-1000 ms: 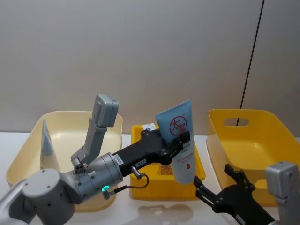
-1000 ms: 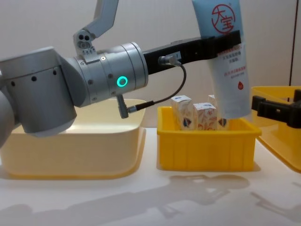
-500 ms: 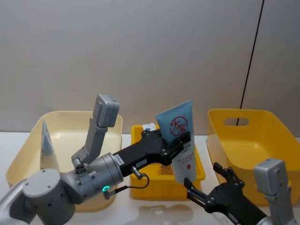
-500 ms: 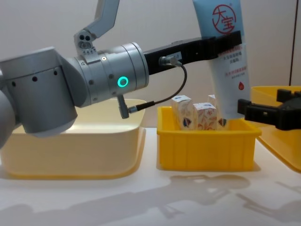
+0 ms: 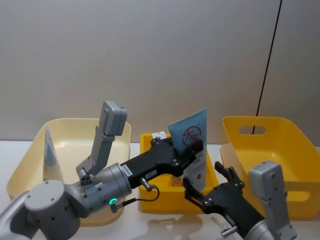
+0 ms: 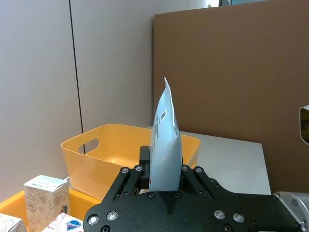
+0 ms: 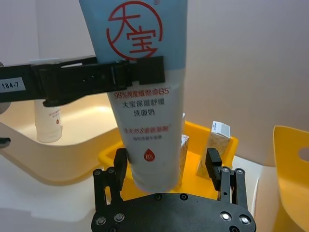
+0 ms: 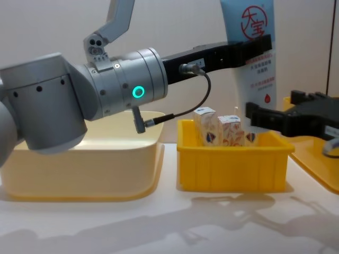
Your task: Bimanual collaborative sorting of washing and personal care products
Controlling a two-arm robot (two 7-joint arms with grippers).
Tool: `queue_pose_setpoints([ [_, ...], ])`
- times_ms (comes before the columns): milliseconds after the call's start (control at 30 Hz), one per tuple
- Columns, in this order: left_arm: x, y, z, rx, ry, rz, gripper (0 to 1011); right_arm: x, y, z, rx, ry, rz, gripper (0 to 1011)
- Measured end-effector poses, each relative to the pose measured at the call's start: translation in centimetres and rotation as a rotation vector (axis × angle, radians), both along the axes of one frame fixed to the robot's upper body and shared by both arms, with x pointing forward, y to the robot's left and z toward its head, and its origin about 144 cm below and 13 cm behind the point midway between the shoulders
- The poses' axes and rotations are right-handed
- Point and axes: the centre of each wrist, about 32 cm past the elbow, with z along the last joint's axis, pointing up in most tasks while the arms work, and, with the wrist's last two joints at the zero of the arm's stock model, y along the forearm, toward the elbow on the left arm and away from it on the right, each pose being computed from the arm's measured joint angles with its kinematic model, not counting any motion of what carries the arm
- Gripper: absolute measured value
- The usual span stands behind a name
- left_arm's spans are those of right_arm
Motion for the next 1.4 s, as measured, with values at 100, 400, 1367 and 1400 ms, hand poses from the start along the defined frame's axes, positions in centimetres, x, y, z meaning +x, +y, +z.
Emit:
queue_pose_setpoints([
  [100, 0.0, 0.0, 0.0, 0.0, 0.0, 0.0, 260, 0.5, 0.6, -0.1, 0.002, -0.009, 0.006, 1001],
  [400, 0.0, 0.0, 0.0, 0.0, 0.0, -0.001, 260, 1.4, 1.8, -0.2, 0.007, -0.024, 0.027, 1001],
  [1367, 0.0, 0.0, 0.0, 0.0, 0.0, -0.001, 563, 2.3, 3.2, -0.1, 0.009, -0.038, 0.056, 619],
  [1400, 0.0, 0.0, 0.0, 0.0, 0.0, -0.001, 604, 2.3, 3.2, -0.1, 0.009, -0.038, 0.056, 614],
])
